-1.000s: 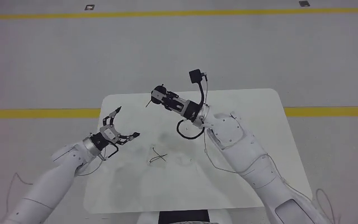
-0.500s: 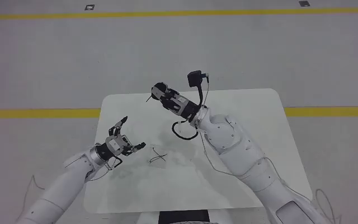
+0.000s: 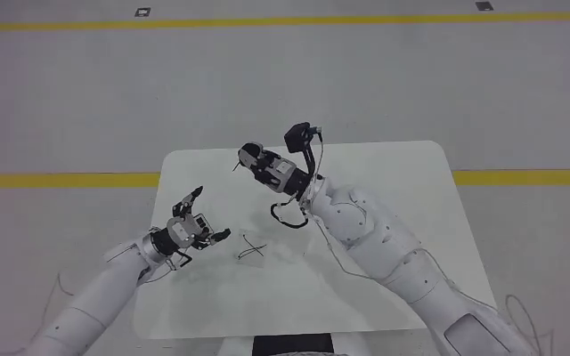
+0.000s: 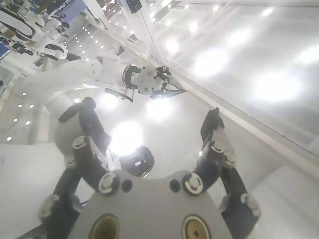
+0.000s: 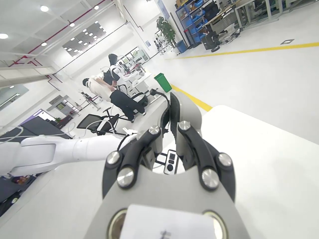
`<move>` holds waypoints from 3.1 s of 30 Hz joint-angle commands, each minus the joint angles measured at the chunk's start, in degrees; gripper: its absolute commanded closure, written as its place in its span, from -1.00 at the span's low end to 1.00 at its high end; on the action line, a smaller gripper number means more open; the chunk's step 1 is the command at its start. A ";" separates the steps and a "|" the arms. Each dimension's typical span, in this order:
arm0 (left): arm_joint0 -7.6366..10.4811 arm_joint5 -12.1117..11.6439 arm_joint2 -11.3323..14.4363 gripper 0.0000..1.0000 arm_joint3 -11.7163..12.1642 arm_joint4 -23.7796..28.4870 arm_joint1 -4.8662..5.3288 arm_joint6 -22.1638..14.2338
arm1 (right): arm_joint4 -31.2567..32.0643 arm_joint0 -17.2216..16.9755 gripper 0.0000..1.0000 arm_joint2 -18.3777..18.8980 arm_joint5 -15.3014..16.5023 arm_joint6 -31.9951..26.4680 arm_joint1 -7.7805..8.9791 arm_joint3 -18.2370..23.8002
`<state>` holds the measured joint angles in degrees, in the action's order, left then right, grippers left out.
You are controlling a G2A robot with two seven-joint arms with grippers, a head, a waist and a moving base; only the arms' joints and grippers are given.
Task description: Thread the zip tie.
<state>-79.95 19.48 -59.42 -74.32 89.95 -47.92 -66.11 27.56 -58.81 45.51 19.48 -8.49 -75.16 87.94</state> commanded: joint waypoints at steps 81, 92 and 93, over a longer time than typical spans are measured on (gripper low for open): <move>1.95 0.00 -4.86 -1.00 -5.57 0.00 -4.50 -2.67 | 30.03 0.42 1.00 -4.76 0.00 25.23 1.21 -0.88; 3.00 0.00 -1.23 -1.00 -0.84 0.00 -5.62 -10.79 | 31.71 4.53 1.00 -11.60 0.00 34.03 4.32 -3.17; 3.29 0.00 -1.11 -1.00 -0.33 0.00 -5.62 -11.21 | 31.42 5.14 1.00 -12.49 0.00 34.81 4.62 -3.54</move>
<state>-77.01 19.48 -60.72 -75.32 89.95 -53.54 -76.66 59.34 -54.42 34.14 19.48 25.38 -70.90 84.83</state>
